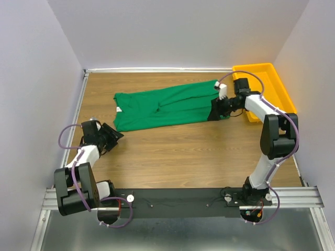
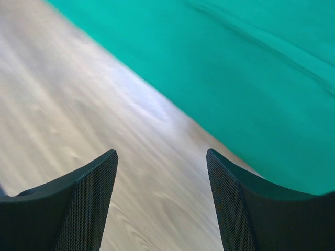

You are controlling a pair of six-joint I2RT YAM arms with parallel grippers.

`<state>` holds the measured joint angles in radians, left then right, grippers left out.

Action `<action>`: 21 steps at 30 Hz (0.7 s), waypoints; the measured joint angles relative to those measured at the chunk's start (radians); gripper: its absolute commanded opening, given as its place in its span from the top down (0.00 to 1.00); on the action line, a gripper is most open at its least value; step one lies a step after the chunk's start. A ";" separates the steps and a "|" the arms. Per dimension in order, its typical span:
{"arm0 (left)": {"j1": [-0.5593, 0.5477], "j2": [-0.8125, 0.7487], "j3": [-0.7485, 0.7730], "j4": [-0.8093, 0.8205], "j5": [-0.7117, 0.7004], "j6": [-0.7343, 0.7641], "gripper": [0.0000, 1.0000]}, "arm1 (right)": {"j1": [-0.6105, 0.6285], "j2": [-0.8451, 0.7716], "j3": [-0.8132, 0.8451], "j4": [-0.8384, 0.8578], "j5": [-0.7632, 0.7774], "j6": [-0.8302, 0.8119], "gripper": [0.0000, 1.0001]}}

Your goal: Fold and stack the t-shirts

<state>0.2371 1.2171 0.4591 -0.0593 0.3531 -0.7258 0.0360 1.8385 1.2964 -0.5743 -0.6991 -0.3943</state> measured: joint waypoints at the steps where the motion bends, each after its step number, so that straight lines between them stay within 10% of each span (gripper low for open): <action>1: 0.000 0.000 -0.016 0.006 0.000 -0.026 0.37 | 0.020 0.000 0.000 -0.002 -0.010 -0.003 0.24; 12: -0.004 0.152 -0.019 0.230 -0.029 -0.294 0.42 | 0.080 0.000 0.000 -0.003 -0.042 -0.007 0.24; 21: -0.005 0.289 0.064 0.271 -0.056 -0.316 0.92 | 0.080 -0.001 -0.006 -0.003 -0.045 -0.007 0.24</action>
<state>0.2317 1.5063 0.5232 0.2115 0.2970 -1.0416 0.1165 1.8378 1.2903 -0.5777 -0.7441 -0.4011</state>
